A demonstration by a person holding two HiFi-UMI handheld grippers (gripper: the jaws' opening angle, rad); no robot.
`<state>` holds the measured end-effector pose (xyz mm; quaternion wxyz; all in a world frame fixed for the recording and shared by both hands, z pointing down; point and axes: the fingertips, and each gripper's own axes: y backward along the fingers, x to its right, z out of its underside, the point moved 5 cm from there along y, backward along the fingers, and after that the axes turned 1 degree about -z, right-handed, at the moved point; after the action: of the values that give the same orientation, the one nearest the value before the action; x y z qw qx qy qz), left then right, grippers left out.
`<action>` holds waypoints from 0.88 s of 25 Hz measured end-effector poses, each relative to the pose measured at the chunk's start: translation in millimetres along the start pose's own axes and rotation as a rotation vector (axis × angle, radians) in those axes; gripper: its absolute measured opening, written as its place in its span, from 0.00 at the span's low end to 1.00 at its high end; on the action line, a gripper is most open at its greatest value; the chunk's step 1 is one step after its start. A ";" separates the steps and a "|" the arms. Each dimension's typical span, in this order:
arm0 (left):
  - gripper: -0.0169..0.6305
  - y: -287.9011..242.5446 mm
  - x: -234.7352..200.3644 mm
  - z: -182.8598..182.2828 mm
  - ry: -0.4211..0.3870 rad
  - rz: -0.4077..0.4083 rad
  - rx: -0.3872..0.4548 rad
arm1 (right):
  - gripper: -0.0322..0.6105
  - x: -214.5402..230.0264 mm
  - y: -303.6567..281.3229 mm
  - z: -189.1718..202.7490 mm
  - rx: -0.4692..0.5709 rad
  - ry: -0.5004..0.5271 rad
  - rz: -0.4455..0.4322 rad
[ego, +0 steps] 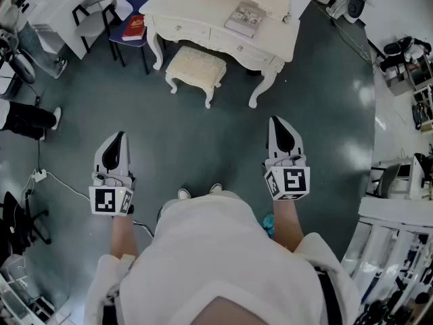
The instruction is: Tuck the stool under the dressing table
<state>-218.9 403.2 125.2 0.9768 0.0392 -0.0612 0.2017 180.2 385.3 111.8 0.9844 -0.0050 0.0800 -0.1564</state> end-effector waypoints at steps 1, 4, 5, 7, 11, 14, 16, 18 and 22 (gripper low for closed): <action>0.05 1.0 -0.2 0.5 0.004 -0.002 -0.001 | 0.05 -0.2 0.4 -0.1 0.002 -0.001 -0.001; 0.05 3.4 -0.4 1.1 0.012 -0.008 -0.003 | 0.05 -0.4 2.0 -0.4 0.006 -0.005 -0.005; 0.05 4.1 0.1 1.2 0.013 -0.010 -0.004 | 0.05 -0.3 2.9 -0.1 0.007 -0.007 -0.005; 0.05 4.9 2.6 2.3 0.017 -0.011 -0.007 | 0.05 -0.2 4.5 1.6 0.005 -0.008 -0.006; 0.05 3.7 11.6 4.8 0.026 -0.001 -0.012 | 0.05 -0.8 5.8 4.5 0.007 -0.021 -0.040; 0.05 5.0 17.3 5.8 0.031 0.001 -0.012 | 0.05 0.3 9.4 4.0 0.036 -0.055 -0.070; 0.05 6.8 18.6 7.4 0.035 -0.002 -0.015 | 0.05 2.7 11.7 4.7 0.046 -0.070 -0.070; 0.05 7.3 17.4 8.6 0.042 -0.006 -0.017 | 0.08 5.5 11.6 5.7 0.047 -0.071 -0.067; 0.11 4.8 11.2 10.7 0.049 -0.018 -0.015 | 0.18 14.8 7.5 9.2 0.036 -0.073 -0.045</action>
<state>-211.7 410.8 137.5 0.9800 0.0274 -0.0382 0.1933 197.9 387.7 118.3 0.9829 0.0052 0.0410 -0.1795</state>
